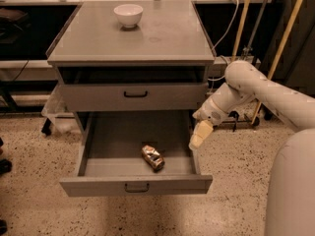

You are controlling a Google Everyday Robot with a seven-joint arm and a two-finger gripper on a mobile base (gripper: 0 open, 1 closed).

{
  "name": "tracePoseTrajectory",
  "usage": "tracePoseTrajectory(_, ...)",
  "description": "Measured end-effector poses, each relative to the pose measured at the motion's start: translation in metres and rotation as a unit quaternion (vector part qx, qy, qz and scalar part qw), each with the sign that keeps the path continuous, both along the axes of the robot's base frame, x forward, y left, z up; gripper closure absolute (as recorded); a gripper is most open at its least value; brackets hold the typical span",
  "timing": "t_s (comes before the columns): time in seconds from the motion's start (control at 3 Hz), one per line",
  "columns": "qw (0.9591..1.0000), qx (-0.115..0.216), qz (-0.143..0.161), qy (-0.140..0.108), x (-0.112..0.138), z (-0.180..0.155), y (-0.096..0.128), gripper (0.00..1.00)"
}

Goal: Pick orange can from middle drawer and place on counter

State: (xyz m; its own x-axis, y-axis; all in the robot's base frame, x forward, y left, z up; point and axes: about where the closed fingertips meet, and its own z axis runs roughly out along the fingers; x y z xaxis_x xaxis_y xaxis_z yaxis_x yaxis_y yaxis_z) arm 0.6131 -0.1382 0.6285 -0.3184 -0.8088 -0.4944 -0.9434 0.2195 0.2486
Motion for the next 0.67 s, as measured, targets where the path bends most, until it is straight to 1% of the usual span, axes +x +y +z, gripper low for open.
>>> tracePoseTrajectory(0.33, 1.0, 0.0, 0.0, 0.0, 0.0, 0.0, 0.0, 0.0)
tracePoseTrajectory(0.67, 0.9987, 0.046, -0.017, -0.015, 0.016, -0.024, 0.019, 0.0)
